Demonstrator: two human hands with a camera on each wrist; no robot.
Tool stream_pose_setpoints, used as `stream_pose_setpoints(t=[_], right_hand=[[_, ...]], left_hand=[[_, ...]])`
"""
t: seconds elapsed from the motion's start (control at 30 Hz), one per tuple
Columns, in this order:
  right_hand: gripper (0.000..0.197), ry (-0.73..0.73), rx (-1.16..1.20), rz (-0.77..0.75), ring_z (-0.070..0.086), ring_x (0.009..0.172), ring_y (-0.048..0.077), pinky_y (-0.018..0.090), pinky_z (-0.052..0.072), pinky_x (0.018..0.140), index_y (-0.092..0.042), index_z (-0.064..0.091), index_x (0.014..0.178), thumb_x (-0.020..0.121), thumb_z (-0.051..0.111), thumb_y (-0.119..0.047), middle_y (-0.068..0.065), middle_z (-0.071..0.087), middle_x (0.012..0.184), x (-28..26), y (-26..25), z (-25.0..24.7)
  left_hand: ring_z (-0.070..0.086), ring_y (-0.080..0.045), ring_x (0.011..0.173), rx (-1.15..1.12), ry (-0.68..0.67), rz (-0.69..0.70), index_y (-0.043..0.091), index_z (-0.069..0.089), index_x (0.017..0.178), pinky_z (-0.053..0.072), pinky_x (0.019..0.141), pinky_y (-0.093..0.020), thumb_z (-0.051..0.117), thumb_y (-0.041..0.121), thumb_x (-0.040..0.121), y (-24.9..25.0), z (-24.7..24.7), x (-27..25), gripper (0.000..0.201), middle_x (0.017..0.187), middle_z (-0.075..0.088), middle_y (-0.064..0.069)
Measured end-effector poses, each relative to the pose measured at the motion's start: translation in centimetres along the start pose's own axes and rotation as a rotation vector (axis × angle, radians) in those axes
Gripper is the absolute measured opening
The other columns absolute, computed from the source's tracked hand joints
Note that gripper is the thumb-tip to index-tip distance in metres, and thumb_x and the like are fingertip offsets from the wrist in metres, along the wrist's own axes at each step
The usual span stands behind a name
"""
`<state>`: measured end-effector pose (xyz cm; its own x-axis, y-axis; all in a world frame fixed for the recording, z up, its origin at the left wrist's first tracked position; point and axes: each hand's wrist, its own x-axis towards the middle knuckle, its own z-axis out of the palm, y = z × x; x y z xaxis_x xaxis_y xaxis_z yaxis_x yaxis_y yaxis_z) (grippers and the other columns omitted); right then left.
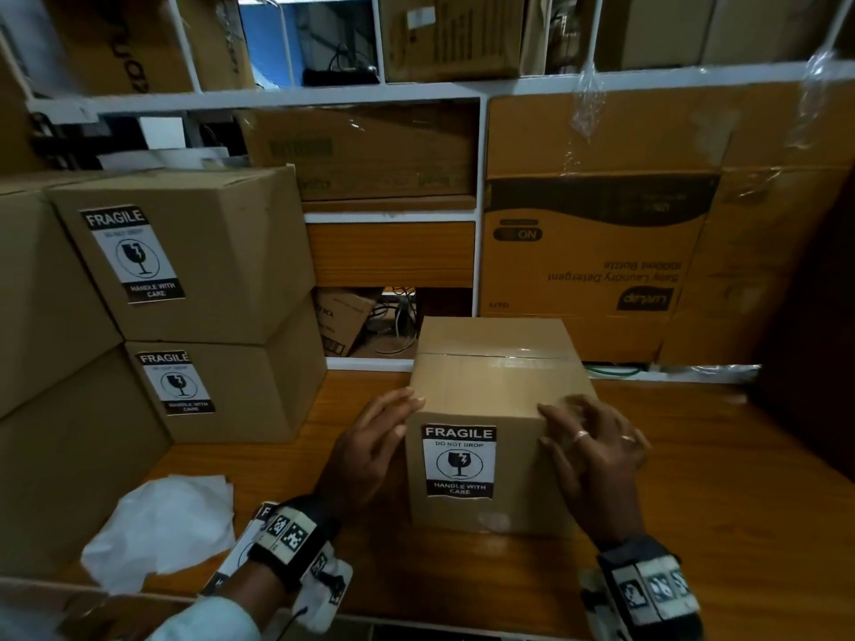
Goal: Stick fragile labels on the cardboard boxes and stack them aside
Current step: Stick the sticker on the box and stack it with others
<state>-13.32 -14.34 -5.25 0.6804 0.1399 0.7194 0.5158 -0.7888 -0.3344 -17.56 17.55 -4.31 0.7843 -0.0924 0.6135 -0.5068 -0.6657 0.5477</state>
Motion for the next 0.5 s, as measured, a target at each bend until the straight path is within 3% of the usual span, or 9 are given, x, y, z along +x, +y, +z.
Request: stream_pose_setpoints(t=[0.03, 0.1, 0.17, 0.23, 0.3, 0.37, 0.5], right_hand=[[0.061, -0.028, 0.019, 0.037, 0.040, 0.139, 0.036, 0.063, 0.029, 0.108, -0.039, 0.053, 0.140, 0.087, 0.078, -0.026, 0.011, 0.044, 0.151, -0.3, 0.9, -0.8], [0.084, -0.135, 0.173, 0.119, 0.026, 0.147, 0.031, 0.068, 0.039, 0.105, -0.043, 0.046, 0.147, 0.077, 0.087, -0.022, 0.007, 0.024, 0.164, -0.9, 2.3, -2.1], [0.097, -0.268, 0.401, 0.191, 0.020, 0.148, 0.021, 0.061, 0.050, 0.102, -0.048, 0.038, 0.151, 0.074, 0.087, -0.013, -0.006, 0.009, 0.168, -1.2, 2.8, -2.4], [0.105, -0.333, 0.468, 0.218, 0.027, 0.147, 0.024, 0.058, 0.052, 0.102, -0.050, 0.031, 0.153, 0.074, 0.086, -0.008, -0.006, 0.015, 0.166, -1.3, 2.4, -1.9], [0.104, -0.289, 0.431, 0.221, 0.036, 0.142, 0.028, 0.060, 0.051, 0.103, -0.044, 0.031, 0.154, 0.074, 0.085, -0.005, 0.003, 0.028, 0.159, -1.3, 1.8, -1.1], [0.097, -0.215, 0.376, 0.259, 0.043, 0.137, 0.035, 0.063, 0.053, 0.097, -0.037, 0.035, 0.151, 0.075, 0.083, -0.001, 0.011, 0.034, 0.155, -1.1, 1.1, -0.5], [0.095, -0.174, 0.316, 0.249, 0.048, 0.133, 0.045, 0.062, 0.059, 0.086, -0.041, 0.037, 0.148, 0.075, 0.083, 0.000, 0.016, 0.032, 0.158, -0.7, -0.8, 0.3]], left_hand=[[0.042, 0.007, 0.135, -0.035, -0.028, -0.035, 0.036, 0.048, 0.148, 0.047, 0.098, -0.010, 0.054, 0.033, 0.101, 0.1, -0.1, -0.4, 0.047, 0.157, 0.031, 0.023], [0.041, 0.012, 0.134, -0.084, -0.074, -0.097, 0.045, 0.036, 0.152, 0.053, 0.092, -0.014, 0.067, 0.040, 0.093, 0.2, 0.1, -1.1, 0.066, 0.163, 0.019, 0.022], [0.046, 0.011, 0.130, -0.164, -0.093, -0.143, 0.046, 0.032, 0.154, 0.057, 0.089, -0.019, 0.074, 0.032, 0.090, 0.5, 0.6, -1.2, 0.077, 0.162, 0.022, 0.019], [0.054, 0.008, 0.126, -0.216, -0.042, -0.152, 0.038, 0.038, 0.152, 0.060, 0.088, -0.025, 0.071, 0.021, 0.094, 1.0, 1.3, -0.7, 0.070, 0.155, 0.036, 0.018], [0.056, 0.010, 0.122, -0.156, 0.057, -0.135, 0.033, 0.046, 0.146, 0.061, 0.087, -0.028, 0.065, 0.015, 0.097, 1.2, 1.7, -0.1, 0.055, 0.147, 0.048, 0.015], [0.064, 0.003, 0.115, -0.135, 0.097, -0.150, 0.031, 0.053, 0.140, 0.063, 0.083, -0.030, 0.060, 0.019, 0.100, 1.5, 1.5, 0.3, 0.043, 0.140, 0.058, 0.009], [0.072, -0.009, 0.102, -0.149, 0.126, -0.226, 0.019, 0.062, 0.130, 0.065, 0.074, -0.035, 0.056, 0.017, 0.103, 1.8, -0.1, 0.2, 0.028, 0.121, 0.067, 0.010]])
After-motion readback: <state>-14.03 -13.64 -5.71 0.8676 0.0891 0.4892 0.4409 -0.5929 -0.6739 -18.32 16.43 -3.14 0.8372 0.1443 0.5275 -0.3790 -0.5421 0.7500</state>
